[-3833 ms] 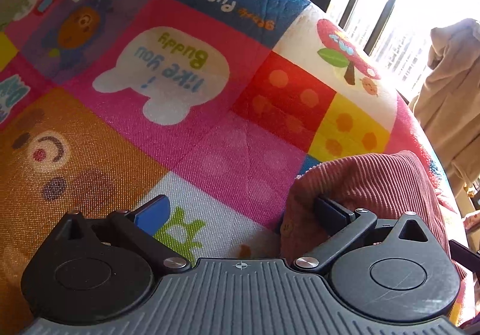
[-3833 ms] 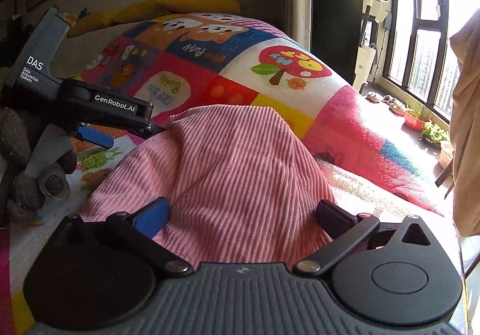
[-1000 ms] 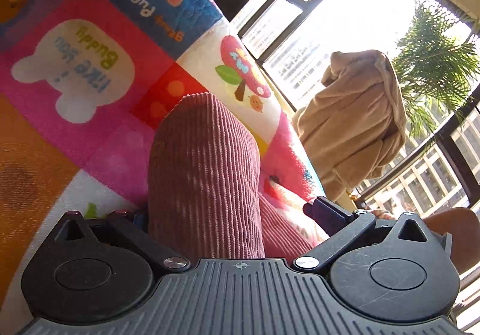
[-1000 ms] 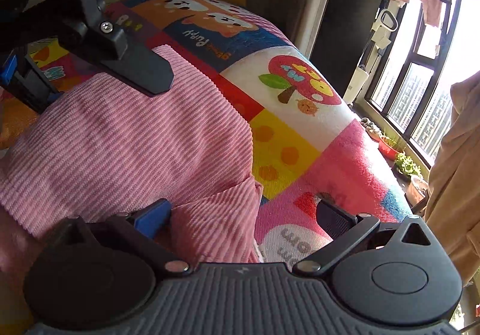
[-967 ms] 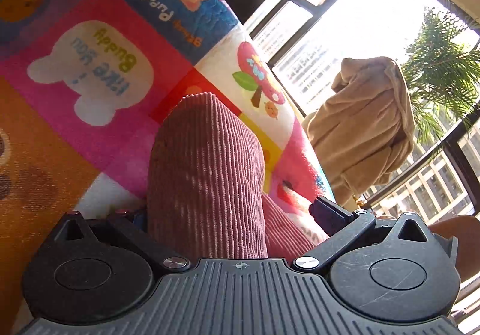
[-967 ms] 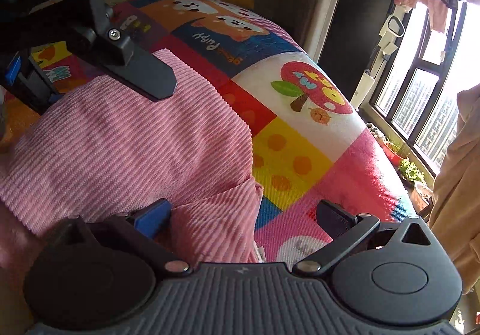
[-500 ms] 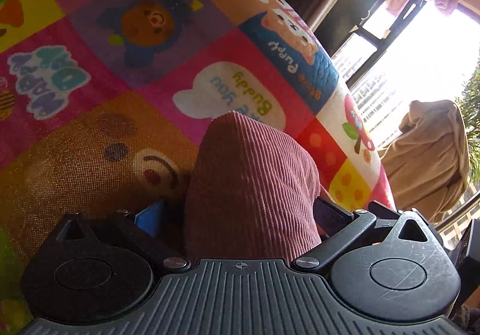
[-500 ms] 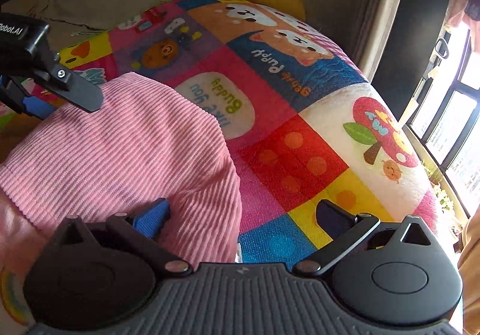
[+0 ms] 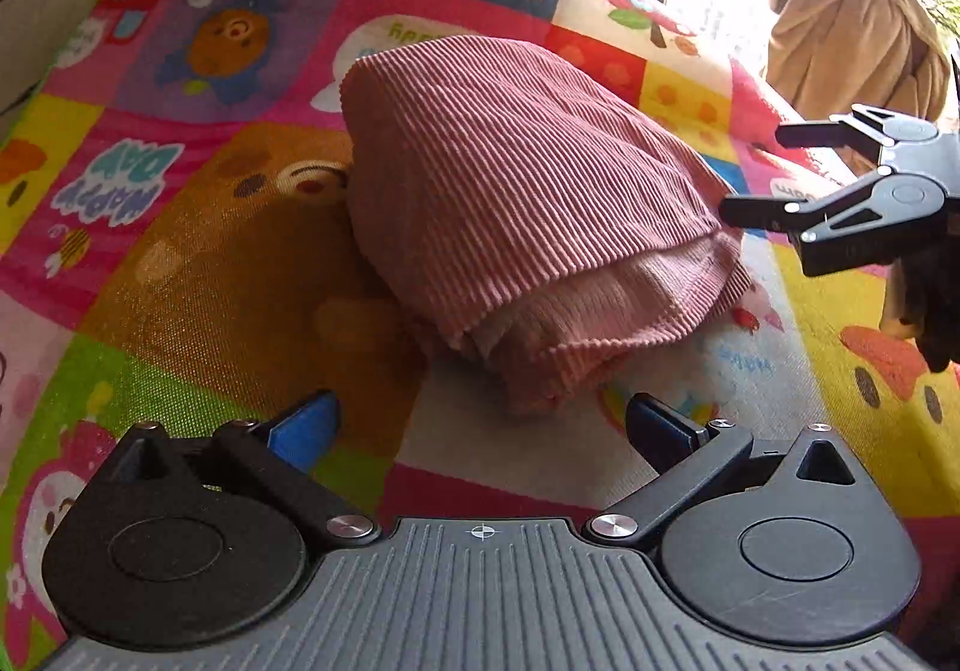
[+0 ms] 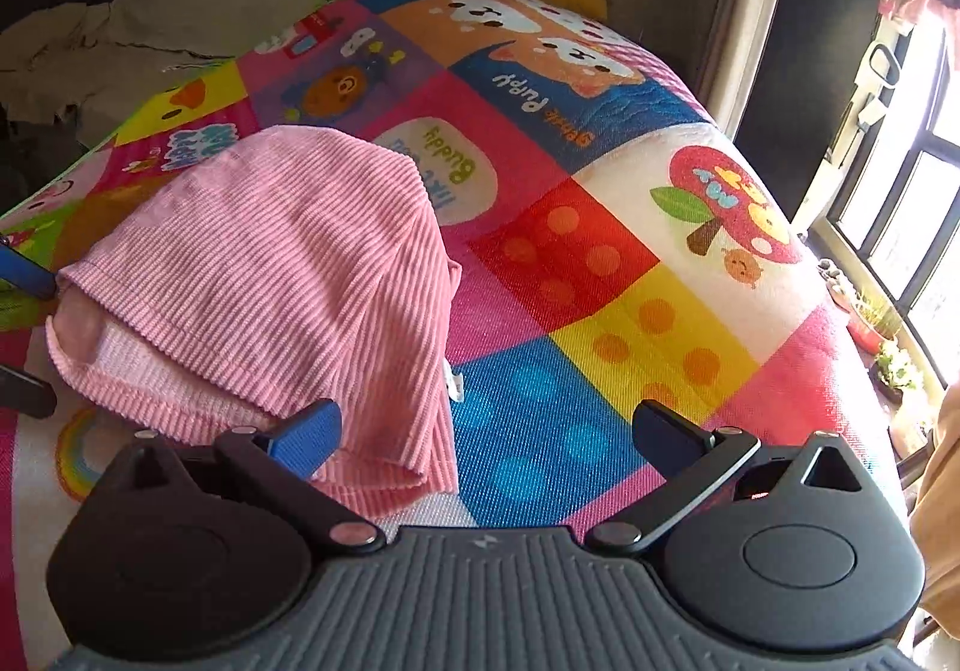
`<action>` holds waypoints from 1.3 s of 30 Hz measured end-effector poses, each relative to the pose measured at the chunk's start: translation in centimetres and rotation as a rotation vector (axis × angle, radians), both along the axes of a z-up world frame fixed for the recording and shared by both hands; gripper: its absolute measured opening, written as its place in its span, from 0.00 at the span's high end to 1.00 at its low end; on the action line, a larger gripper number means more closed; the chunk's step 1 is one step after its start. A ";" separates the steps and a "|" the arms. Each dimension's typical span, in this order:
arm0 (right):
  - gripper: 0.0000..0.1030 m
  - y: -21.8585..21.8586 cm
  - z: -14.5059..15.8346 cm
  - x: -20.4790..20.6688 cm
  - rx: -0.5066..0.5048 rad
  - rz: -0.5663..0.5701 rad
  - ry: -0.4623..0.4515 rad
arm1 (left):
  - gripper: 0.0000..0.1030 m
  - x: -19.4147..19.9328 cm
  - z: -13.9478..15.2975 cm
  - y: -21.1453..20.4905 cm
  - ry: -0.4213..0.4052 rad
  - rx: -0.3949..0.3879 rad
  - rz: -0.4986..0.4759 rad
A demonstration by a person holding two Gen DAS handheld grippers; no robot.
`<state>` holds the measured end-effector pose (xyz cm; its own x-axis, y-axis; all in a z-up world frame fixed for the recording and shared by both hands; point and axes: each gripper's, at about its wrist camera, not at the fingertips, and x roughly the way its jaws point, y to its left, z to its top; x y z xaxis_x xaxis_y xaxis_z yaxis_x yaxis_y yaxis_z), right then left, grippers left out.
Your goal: Fold clothes
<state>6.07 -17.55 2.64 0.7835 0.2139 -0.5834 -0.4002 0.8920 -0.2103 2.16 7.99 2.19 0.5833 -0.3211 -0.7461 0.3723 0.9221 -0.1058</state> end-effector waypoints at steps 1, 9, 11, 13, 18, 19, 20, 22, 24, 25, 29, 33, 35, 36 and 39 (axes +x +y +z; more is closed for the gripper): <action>0.00 0.1 0.7 -0.1 0.023 0.017 -0.012 | 0.00 -0.4 0.3 0.0 0.001 -0.010 -0.016; 0.00 1.4 1.6 0.8 0.056 -0.025 -0.053 | 0.00 -1.4 2.8 -0.8 -0.125 -0.051 -0.080; 0.00 1.2 1.2 0.5 0.063 -0.012 -0.032 | 0.00 -2.1 2.4 -1.6 -0.122 -0.077 -0.145; 0.00 1.2 0.7 0.2 0.044 -0.013 -0.028 | 0.00 -2.3 1.6 -2.4 -0.135 -0.085 -0.151; 0.00 -0.2 0.7 -0.4 0.055 -0.067 -0.025 | 0.00 -2.0 -0.5 -4.1 0.019 -0.239 -0.229; 0.00 -0.6 0.8 -0.6 0.059 -0.082 -0.031 | 0.00 -2.8 -0.6 -4.7 0.041 -0.294 -0.302; 0.00 -1.1 1.0 -0.7 0.063 -0.097 -0.036 | 0.00 -3.6 -0.5 -5.1 0.030 -0.302 -0.333; 0.00 -1.9 1.2 -0.8 0.069 -0.126 -0.041 | 0.00 -4.8 -0.2 -5.4 -0.002 -0.288 -0.350; 0.00 -2.6 1.2 -0.9 0.076 -0.148 -0.037 | 0.00 -5.1 0.0 -4.9 -0.042 -0.241 -0.289; 0.00 -2.8 1.2 -1.0 0.079 -0.157 -0.035 | 0.00 -4.9 0.1 -4.3 -0.064 -0.198 -0.216; 0.00 -3.3 0.5 -1.1 0.100 -0.179 -0.010 | 0.00 -3.2 -0.3 -2.8 -0.164 0.078 0.048; 0.00 -2.5 -0.2 -1.1 0.102 -0.180 0.006 | 0.01 -1.6 -0.8 -3.0 -0.273 0.253 0.153; 0.00 -2.2 0.0 -1.5 0.092 -0.173 -0.010 | 0.01 -1.7 0.3 -2.7 -0.321 0.254 0.181; 0.00 -2.2 0.1 -1.8 0.086 -0.172 -0.023 | 0.01 -1.8 0.8 -2.6 -0.345 0.255 0.195; 0.00 -2.6 0.4 -2.1 0.069 -0.181 -0.041 | 0.01 -2.8 2.6 -1.1 -0.397 0.267 0.231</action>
